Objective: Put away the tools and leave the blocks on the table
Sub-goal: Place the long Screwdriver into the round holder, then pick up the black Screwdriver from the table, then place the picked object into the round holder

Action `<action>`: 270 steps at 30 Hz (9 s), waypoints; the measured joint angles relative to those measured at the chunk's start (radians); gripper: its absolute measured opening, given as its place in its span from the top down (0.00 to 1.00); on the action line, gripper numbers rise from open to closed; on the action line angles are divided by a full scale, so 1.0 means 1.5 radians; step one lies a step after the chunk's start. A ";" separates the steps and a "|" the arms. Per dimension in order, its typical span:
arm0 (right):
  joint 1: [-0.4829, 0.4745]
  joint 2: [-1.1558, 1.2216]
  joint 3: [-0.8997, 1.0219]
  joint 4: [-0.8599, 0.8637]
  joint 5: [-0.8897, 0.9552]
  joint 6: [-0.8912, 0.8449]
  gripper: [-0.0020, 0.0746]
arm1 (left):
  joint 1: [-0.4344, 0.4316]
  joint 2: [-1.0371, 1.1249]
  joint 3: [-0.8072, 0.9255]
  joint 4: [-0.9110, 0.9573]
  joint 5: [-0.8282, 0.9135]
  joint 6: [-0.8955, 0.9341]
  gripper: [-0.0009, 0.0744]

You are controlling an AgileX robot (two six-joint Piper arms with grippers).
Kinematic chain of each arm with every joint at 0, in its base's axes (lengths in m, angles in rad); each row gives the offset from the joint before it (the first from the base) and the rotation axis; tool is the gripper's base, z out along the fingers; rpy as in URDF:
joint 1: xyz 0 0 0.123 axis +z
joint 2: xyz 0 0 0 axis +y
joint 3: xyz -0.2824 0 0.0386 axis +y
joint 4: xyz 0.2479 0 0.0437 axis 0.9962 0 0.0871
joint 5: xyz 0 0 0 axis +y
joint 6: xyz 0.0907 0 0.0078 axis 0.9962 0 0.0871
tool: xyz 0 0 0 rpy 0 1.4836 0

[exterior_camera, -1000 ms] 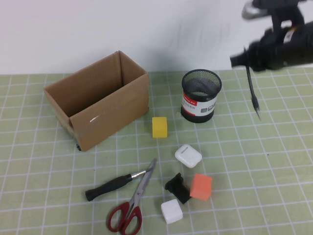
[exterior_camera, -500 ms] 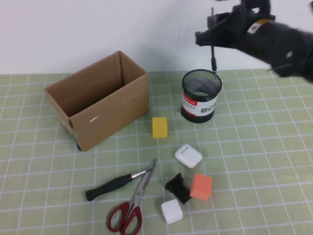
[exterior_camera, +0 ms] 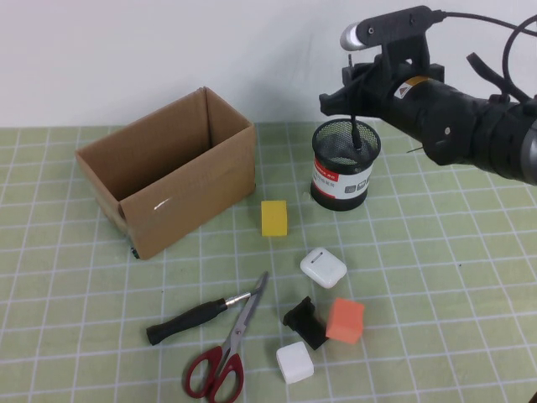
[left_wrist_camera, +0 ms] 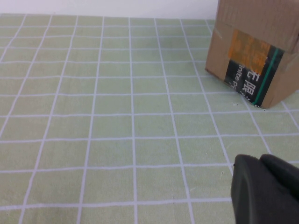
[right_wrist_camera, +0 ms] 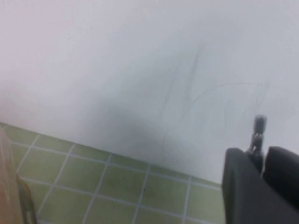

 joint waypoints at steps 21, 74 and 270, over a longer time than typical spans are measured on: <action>-0.024 -0.222 0.000 -0.002 0.356 -0.142 0.91 | 0.000 0.000 0.000 0.000 0.000 0.000 0.99; -0.296 -0.961 0.645 -0.100 0.288 0.046 0.98 | 0.000 0.000 0.000 0.000 0.000 0.000 0.99; -0.336 -1.259 0.944 -0.059 0.407 -0.029 0.98 | -0.492 1.168 -0.856 -0.599 -0.461 0.692 0.75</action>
